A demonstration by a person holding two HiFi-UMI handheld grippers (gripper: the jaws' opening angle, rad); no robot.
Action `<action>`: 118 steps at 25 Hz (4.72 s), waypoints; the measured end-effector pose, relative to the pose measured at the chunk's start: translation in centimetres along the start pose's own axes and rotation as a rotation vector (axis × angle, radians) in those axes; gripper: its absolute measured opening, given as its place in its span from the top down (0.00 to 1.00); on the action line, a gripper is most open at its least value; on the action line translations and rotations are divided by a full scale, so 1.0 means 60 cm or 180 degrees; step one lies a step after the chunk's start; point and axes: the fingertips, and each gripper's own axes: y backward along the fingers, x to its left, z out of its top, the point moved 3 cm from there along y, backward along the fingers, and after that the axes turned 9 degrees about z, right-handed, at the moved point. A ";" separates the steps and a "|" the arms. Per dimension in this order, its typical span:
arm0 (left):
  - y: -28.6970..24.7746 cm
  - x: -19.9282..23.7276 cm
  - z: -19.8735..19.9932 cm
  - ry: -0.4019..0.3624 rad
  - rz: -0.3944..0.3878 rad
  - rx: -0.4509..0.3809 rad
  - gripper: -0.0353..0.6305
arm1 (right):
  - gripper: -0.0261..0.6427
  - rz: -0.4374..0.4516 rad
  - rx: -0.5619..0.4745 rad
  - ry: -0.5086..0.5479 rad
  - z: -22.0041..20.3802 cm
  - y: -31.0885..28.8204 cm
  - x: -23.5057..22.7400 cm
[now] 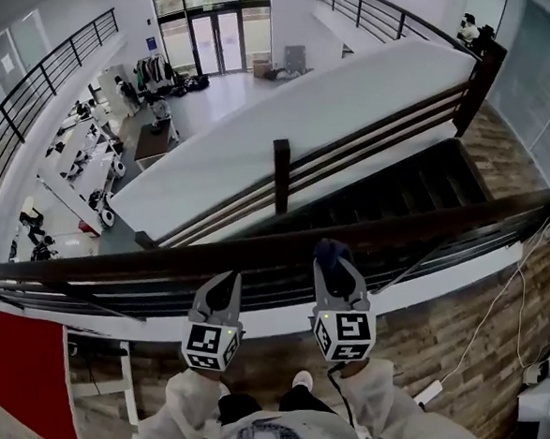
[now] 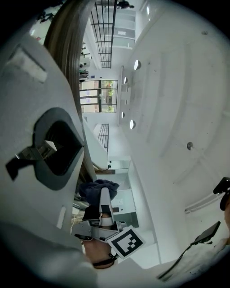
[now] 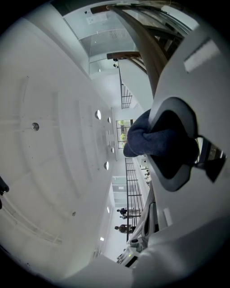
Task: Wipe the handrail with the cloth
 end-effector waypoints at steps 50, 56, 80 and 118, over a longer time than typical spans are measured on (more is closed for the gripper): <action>0.532 0.774 -0.233 0.0738 0.2415 0.0293 0.95 | 0.82 0.2470 0.0957 0.0470 -0.191 -0.382 0.966; 0.531 0.835 -0.283 0.0756 0.2429 0.0349 0.95 | 0.82 0.2539 0.1077 0.0391 -0.256 -0.449 1.041; 0.542 0.846 -0.336 0.0816 0.2559 0.0480 0.95 | 0.82 0.2490 0.1650 -0.0068 -0.380 -0.555 1.125; 0.465 0.738 -0.336 0.0793 0.2177 0.0592 0.95 | 0.82 0.2217 0.1591 -0.0004 -0.386 -0.494 0.982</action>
